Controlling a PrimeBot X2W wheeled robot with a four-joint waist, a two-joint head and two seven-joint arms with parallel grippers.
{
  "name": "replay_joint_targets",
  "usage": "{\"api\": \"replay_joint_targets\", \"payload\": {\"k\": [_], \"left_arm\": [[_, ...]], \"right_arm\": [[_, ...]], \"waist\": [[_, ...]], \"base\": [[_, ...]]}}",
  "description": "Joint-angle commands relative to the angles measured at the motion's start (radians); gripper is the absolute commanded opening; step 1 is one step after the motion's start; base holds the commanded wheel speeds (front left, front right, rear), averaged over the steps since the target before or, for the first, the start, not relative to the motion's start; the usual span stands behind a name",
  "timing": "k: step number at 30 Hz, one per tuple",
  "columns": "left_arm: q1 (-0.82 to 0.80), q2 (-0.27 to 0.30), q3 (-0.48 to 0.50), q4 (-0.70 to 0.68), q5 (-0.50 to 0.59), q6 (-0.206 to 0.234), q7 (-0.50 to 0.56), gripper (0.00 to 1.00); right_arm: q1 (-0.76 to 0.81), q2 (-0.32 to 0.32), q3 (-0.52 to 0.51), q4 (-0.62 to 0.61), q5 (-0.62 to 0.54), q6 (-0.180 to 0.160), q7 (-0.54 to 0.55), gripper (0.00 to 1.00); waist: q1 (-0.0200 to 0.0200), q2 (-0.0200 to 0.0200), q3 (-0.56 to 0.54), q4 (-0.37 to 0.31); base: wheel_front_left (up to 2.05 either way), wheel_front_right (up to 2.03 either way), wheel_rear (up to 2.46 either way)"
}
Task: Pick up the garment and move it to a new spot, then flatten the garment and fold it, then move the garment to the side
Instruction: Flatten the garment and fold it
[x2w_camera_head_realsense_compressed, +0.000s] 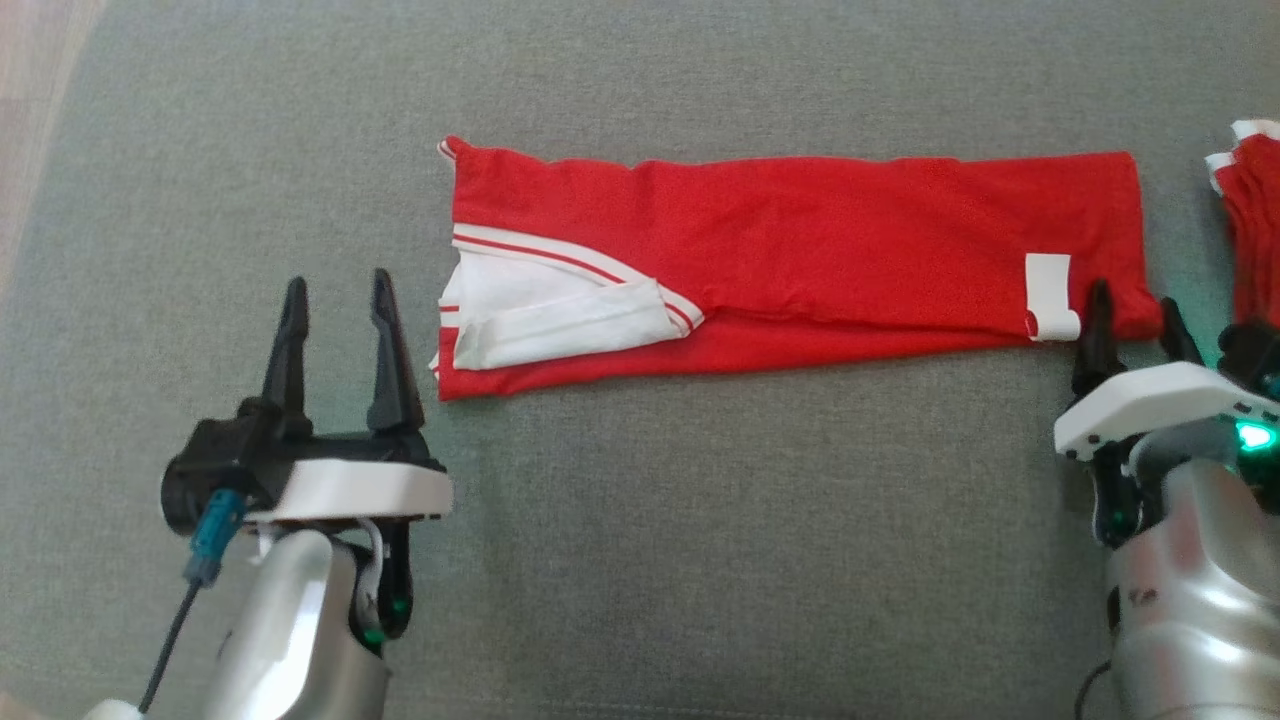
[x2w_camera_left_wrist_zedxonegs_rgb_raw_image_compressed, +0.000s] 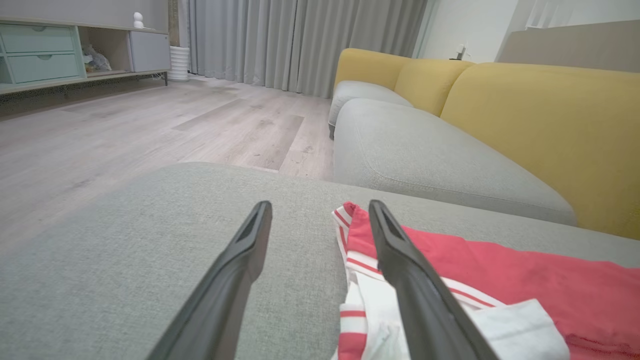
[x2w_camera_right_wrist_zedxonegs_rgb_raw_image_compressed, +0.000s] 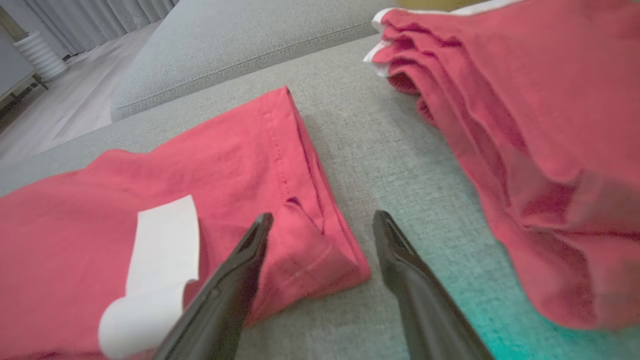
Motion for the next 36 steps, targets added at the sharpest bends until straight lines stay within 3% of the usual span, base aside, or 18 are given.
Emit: {"api": "replay_joint_targets", "payload": {"k": [1, 4, 5, 6, 13, 19, 26, 30, 36], "left_arm": [[-0.041, 0.005, 0.051, -0.038, 0.012, -0.008, -0.009, 1.0], [-0.044, 0.0, 0.069, -0.039, 0.025, -0.019, -0.009, 1.0], [-0.045, -0.001, 0.074, -0.039, 0.03, -0.02, -0.009, 1.0], [-0.044, -0.003, 0.077, -0.039, 0.034, -0.022, -0.009, 1.0], [-0.019, -0.009, 0.096, -0.033, 0.056, -0.037, -0.009, 1.0], [0.004, -0.012, 0.096, -0.026, 0.062, -0.046, -0.009, 1.0], [0.028, -0.013, 0.088, -0.014, 0.049, -0.055, -0.01, 1.0], [0.045, -0.013, 0.081, -0.013, 0.035, -0.05, -0.01, 1.0], [0.058, -0.014, 0.071, -0.018, 0.029, -0.043, -0.01, 1.0]], "right_arm": [[-0.033, 0.0, 0.016, 0.017, -0.019, -0.001, 0.001, 1.0], [-0.049, 0.0, 0.012, 0.086, -0.035, -0.001, -0.002, 0.98], [-0.054, 0.0, 0.013, 0.102, -0.039, -0.001, -0.013, 0.07], [-0.059, 0.0, 0.012, 0.114, -0.04, -0.001, -0.027, 0.0], [-0.08, 0.0, -0.022, 0.105, -0.094, -0.001, -0.098, 0.0], [-0.036, -0.054, -0.087, -0.017, -0.191, -0.001, -0.1, 0.0], [0.011, -0.068, -0.117, -0.154, -0.176, -0.001, -0.041, 0.0], [0.025, -0.041, -0.058, -0.234, -0.127, -0.001, -0.002, 0.0], [0.032, -0.004, 0.124, -0.333, -0.032, -0.001, 0.049, 0.0]], "waist": [[-0.0003, 0.0, 0.006, 0.007], [-0.0003, 0.0, 0.004, 0.009], [-0.0003, 0.0, 0.001, 0.008], [-0.0003, 0.0, -0.004, 0.005], [-0.0003, 0.0, -0.052, -0.031], [-0.0003, 0.0, -0.107, -0.052], [-0.0003, 0.0, -0.159, -0.051], [-0.0003, 0.0, -0.188, -0.041], [-0.0003, 0.0, -0.212, -0.01]], "base": [[0.0, 0.0, 0.0], [0.0, 0.0, 0.0], [0.0, 0.0, 0.0], [0.0, 0.0, 0.0], [0.0, 0.0, 0.0], [0.0, 0.0, 0.0], [0.0, 0.0, 0.0], [0.0, 0.0, 0.0], [0.0, 0.0, 0.0]]}}
